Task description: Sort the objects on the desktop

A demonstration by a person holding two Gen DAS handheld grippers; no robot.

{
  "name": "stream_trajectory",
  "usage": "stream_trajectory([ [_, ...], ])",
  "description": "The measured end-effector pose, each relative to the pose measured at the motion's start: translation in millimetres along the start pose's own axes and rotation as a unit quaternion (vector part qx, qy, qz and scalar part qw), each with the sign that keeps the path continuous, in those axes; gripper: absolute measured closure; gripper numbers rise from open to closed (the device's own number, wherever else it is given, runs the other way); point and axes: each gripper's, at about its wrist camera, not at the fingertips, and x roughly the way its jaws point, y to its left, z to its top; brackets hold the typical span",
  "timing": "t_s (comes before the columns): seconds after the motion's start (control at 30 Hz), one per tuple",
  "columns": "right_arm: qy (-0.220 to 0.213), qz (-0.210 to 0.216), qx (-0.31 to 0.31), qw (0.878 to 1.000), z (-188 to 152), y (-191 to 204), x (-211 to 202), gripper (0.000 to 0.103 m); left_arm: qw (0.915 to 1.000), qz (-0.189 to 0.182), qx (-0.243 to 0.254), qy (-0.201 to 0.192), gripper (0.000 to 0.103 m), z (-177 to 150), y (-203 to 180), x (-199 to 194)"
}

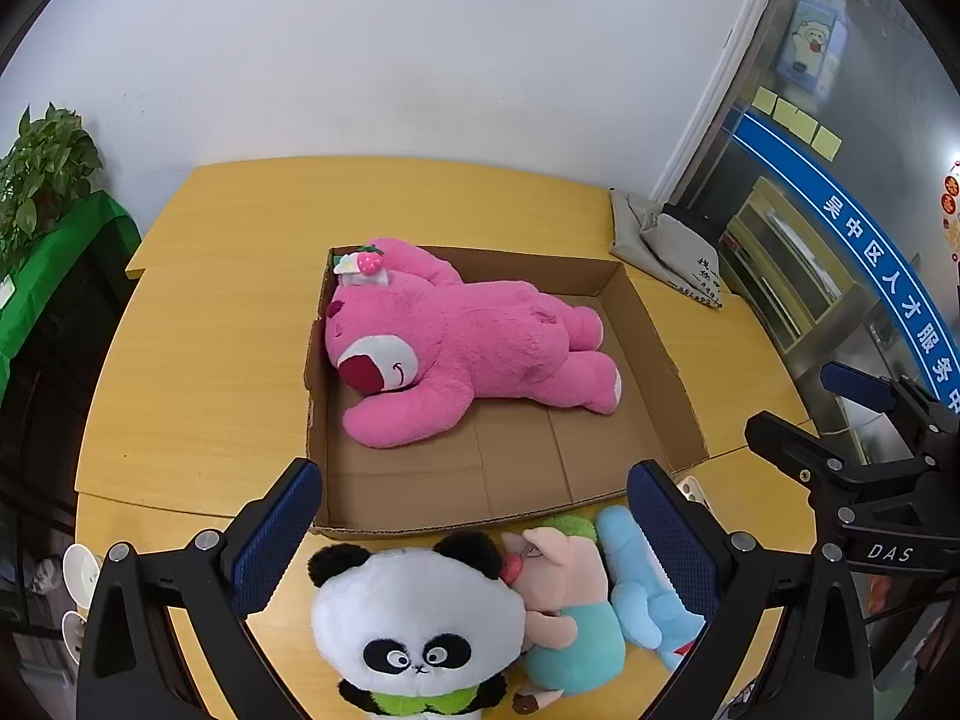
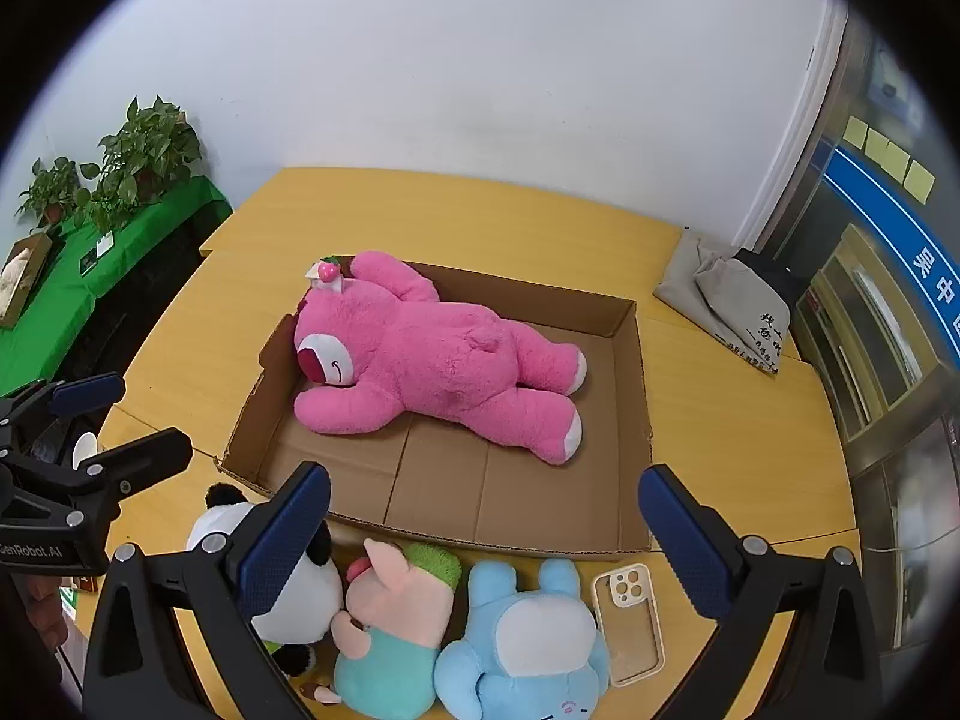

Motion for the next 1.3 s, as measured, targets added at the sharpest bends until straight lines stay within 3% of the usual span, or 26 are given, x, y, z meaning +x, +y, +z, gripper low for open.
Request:
stream_trajectory([
  [0.8, 0.007, 0.068, 0.048, 0.997, -21.3, -14.2, 6.2, 0.0, 0.9997, 0.0, -0.01, 0.021, 0.0, -26.1, 11.8, 0.0],
  [1.3, 0.0, 0.034, 0.02, 0.999, -29.4, -9.0, 10.3, 0.0, 0.9989, -0.007, -0.009, 0.045, 0.0, -44.4, 24.5, 9.2],
])
